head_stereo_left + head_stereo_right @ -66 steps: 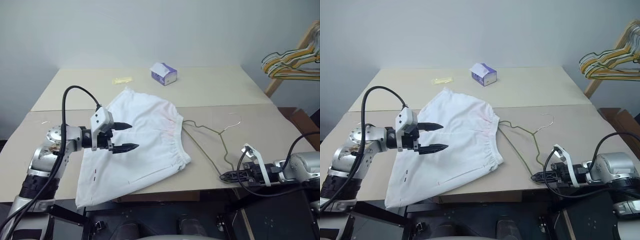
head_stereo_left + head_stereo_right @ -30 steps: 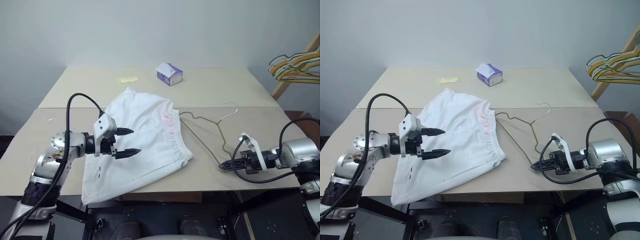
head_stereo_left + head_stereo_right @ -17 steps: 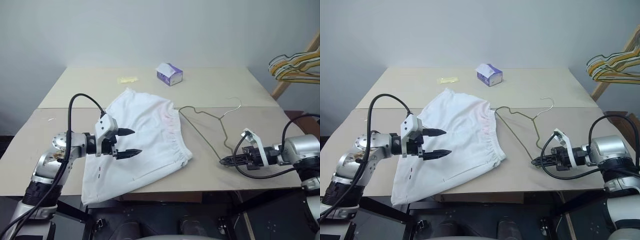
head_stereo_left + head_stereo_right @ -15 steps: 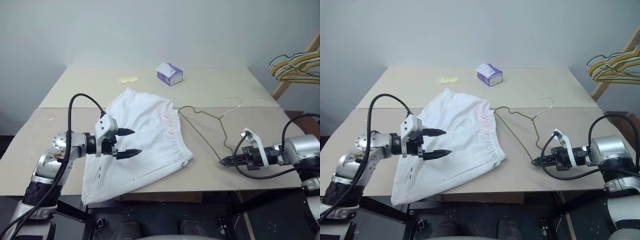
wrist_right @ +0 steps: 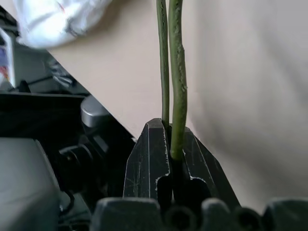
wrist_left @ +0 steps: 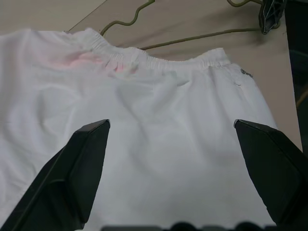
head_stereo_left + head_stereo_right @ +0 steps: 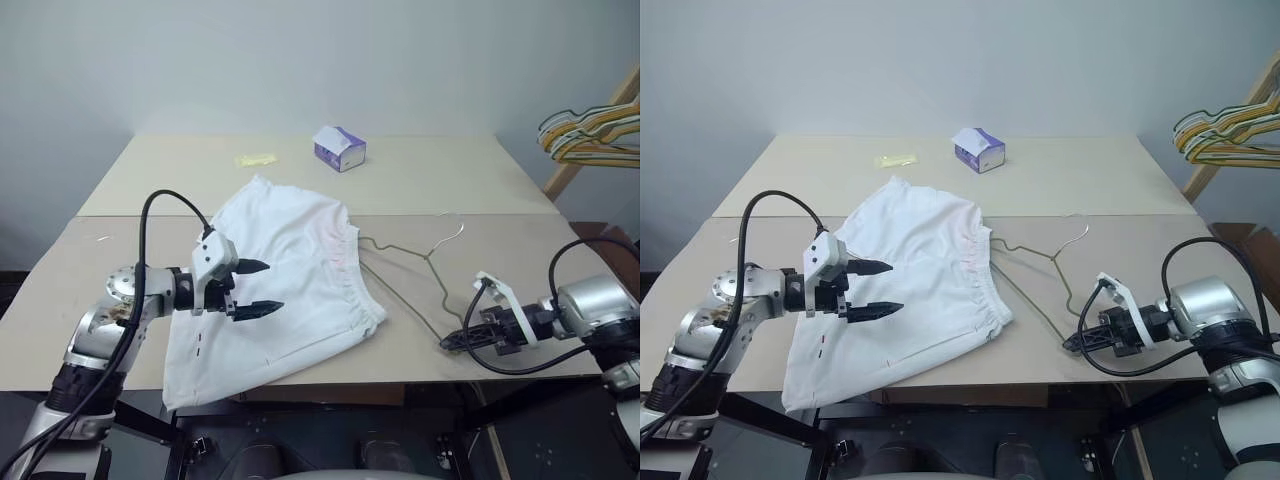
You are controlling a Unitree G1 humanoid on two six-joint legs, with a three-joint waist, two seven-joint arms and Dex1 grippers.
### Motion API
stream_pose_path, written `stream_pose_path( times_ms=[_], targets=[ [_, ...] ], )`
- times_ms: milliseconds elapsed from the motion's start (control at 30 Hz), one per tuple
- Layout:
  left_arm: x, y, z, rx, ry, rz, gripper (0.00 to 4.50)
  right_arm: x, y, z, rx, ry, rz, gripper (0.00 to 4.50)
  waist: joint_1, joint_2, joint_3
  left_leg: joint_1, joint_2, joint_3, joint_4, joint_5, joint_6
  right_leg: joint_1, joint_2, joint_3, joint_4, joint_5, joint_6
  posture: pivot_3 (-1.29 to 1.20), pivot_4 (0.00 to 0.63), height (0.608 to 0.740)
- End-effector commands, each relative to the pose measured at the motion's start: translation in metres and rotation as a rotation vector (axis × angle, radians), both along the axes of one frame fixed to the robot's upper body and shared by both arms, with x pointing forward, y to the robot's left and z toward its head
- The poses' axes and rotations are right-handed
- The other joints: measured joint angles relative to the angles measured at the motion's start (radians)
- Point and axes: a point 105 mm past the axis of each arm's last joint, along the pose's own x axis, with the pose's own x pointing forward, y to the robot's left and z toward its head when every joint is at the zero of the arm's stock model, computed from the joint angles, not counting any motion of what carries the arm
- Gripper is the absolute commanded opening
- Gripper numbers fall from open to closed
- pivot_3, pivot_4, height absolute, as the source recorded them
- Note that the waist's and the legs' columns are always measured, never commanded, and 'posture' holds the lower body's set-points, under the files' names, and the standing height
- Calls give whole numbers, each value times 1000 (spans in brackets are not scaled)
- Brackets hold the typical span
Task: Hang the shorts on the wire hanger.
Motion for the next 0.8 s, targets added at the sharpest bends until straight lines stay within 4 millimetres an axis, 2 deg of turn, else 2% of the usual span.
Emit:
stream_pose_path(
  times_ms=[33, 133, 200, 500, 800],
  targets=[
    [4, -3, 10, 3, -53, -17, 4468, 21, -3, 16, -12, -94, 31, 0, -6, 0, 0, 0, 0, 0, 0, 0, 0, 0, 0, 0, 0, 0, 0, 10, 0, 740],
    [5, -4, 10, 5, -56, -21, 4468, 34, -2, 23, -15, -117, 46, 0, -9, 1, 0, 1, 0, 0, 0, 0, 0, 0, 0, 0, 0, 0, 0, 17, 0, 740],
    [4, -4, 10, 9, -60, -20, 4468, 37, 1, 26, 0, -111, 87, 0, -9, 1, 0, 0, 0, 0, 0, 0, 0, 0, 0, 0, 0, 0, 0, 25, 0, 740],
    [1, -1, 4, 30, -65, 3, 4468, 47, 9, 16, -57, -94, 162, 0, 1, 1, 0, 0, 0, 0, 0, 0, 0, 0, 0, 0, 1, 0, 0, 64, 0, 740],
    [0, -2, 1, 25, -63, 14, 4468, 63, 23, 22, -31, -127, 154, 0, 1, 2, 0, 1, 0, 0, 0, 0, -1, 0, 0, 0, 3, 0, 0, 60, 0, 740]
  ],
)
